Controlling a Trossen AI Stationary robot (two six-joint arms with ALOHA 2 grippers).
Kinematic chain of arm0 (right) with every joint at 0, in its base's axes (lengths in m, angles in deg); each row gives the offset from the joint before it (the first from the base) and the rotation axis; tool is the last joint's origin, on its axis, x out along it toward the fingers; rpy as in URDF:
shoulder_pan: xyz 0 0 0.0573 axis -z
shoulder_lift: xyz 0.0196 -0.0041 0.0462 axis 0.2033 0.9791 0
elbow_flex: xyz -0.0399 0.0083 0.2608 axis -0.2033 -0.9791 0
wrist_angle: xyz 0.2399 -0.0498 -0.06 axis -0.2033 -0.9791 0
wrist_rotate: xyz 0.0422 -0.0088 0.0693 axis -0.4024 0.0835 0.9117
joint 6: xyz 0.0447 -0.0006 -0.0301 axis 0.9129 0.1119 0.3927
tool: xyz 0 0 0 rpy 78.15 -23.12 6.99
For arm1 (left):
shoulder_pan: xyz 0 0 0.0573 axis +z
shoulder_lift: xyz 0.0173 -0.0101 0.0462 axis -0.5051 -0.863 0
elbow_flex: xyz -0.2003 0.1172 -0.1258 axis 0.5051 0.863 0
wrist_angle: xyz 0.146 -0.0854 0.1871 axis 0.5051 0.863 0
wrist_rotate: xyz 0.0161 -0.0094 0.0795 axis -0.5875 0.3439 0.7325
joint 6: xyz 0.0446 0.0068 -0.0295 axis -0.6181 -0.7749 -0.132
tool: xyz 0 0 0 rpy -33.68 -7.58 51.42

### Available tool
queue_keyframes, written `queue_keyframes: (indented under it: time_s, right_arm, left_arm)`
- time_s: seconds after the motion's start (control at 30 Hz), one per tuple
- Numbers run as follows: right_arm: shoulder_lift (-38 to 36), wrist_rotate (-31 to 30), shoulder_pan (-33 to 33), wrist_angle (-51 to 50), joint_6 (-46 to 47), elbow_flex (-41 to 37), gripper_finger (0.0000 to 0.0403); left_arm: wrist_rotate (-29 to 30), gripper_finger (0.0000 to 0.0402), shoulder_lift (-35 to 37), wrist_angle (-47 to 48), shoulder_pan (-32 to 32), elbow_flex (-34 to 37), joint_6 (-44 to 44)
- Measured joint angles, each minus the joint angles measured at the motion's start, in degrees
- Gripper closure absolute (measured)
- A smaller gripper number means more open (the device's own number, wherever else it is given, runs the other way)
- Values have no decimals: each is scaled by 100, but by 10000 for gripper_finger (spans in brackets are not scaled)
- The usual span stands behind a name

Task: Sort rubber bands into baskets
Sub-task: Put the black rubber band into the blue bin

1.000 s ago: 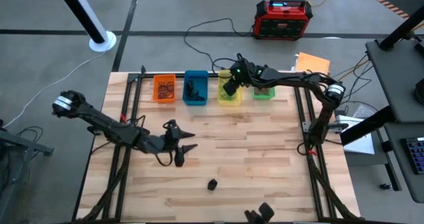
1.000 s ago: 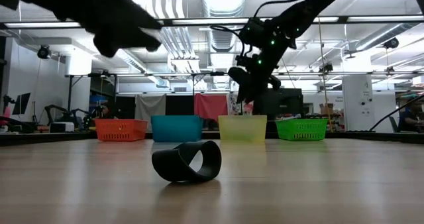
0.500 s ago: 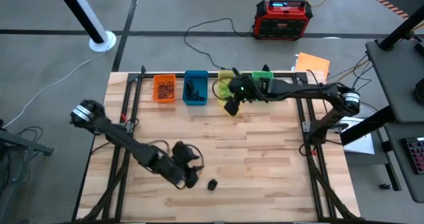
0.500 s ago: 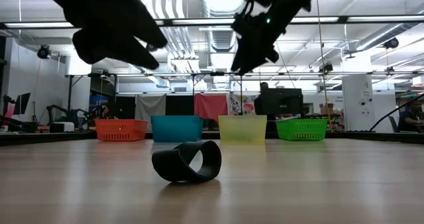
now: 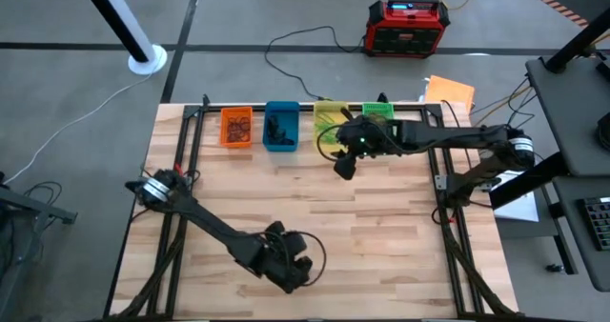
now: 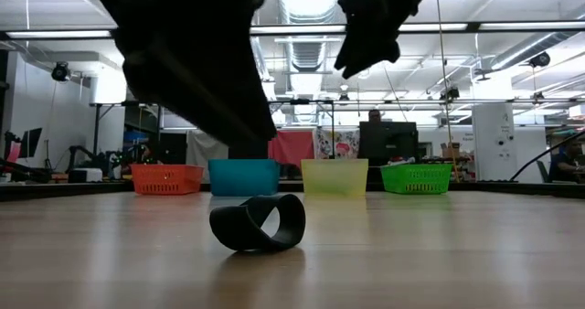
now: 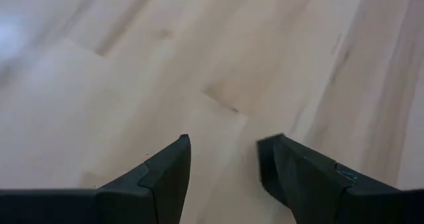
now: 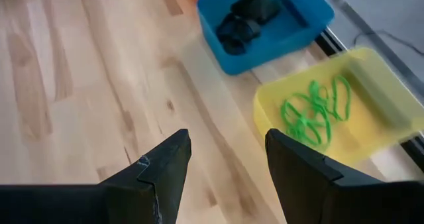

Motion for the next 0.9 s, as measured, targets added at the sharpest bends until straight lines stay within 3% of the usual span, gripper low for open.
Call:
queue_keyframes:
  time_s: [0.27, 0.5, 0.7, 0.9]
  right_arm:
    - [-138, -12, -12, -616, 289, -14, 211]
    - [-72, -10, -12, -620, 242, -57, 211]
    - [-65, -10, -12, -573, 246, -87, 211]
    - [-63, -10, -12, -490, 246, -140, 211]
  left_arm:
    - [-409, 202, -399, 38, -98, -275, 21]
    - [-411, 202, -438, -90, -170, -198, -435]
    - [-420, 202, -686, -814, -208, -49, -1078]
    - [-326, 216, -859, -744, -212, -50, -1226]
